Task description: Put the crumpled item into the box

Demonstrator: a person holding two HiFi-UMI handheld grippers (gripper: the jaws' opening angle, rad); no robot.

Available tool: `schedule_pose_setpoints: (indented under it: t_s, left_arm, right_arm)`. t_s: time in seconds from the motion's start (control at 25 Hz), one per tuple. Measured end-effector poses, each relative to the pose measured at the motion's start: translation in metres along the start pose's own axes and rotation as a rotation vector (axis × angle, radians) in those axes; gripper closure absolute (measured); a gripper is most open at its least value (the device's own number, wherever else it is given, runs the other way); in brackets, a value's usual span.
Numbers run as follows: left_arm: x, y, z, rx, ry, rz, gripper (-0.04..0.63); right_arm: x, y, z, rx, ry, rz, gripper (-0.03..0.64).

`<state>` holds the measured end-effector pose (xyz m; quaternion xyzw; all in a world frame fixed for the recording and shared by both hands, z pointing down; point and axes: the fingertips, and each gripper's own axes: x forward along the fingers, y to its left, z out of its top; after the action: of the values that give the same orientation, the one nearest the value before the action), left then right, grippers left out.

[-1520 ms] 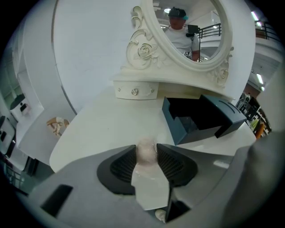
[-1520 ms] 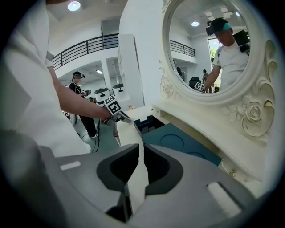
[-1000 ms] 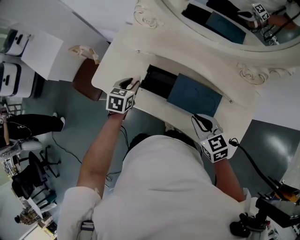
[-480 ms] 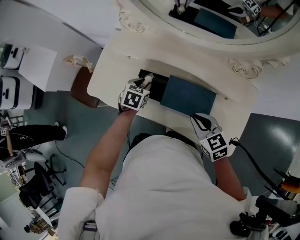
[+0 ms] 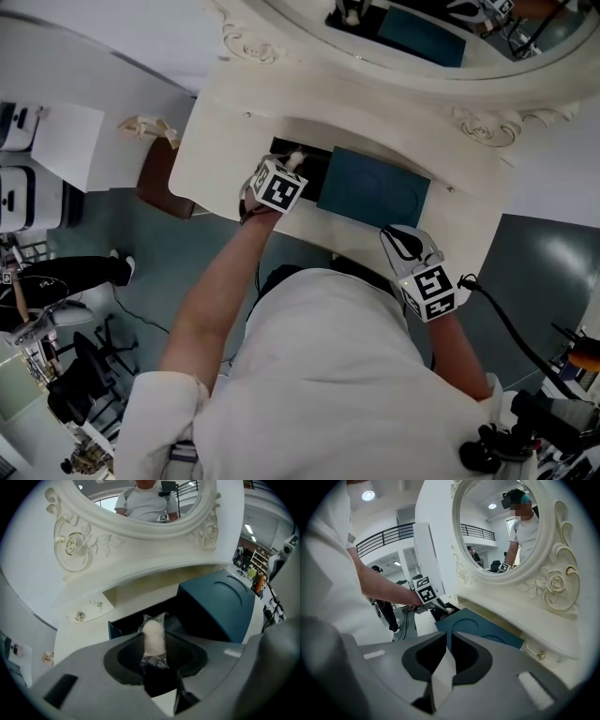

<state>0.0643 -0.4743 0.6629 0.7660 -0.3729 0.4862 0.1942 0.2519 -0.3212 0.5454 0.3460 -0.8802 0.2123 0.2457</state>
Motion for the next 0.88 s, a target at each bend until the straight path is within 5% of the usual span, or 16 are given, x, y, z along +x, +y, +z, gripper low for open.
schedule_pose_setpoints:
  t_s: [0.32, 0.88]
  left_arm:
    - [0.008, -0.002, -0.007, 0.018, 0.022, -0.013, 0.429]
    - [-0.044, -0.007, 0.009, -0.029, -0.166, -0.074, 0.390]
  right_arm:
    - [0.000, 0.000, -0.001, 0.006, 0.008, -0.010, 0.581]
    - [0.005, 0.026, 0.004, -0.028, -0.003, -0.016, 0.581]
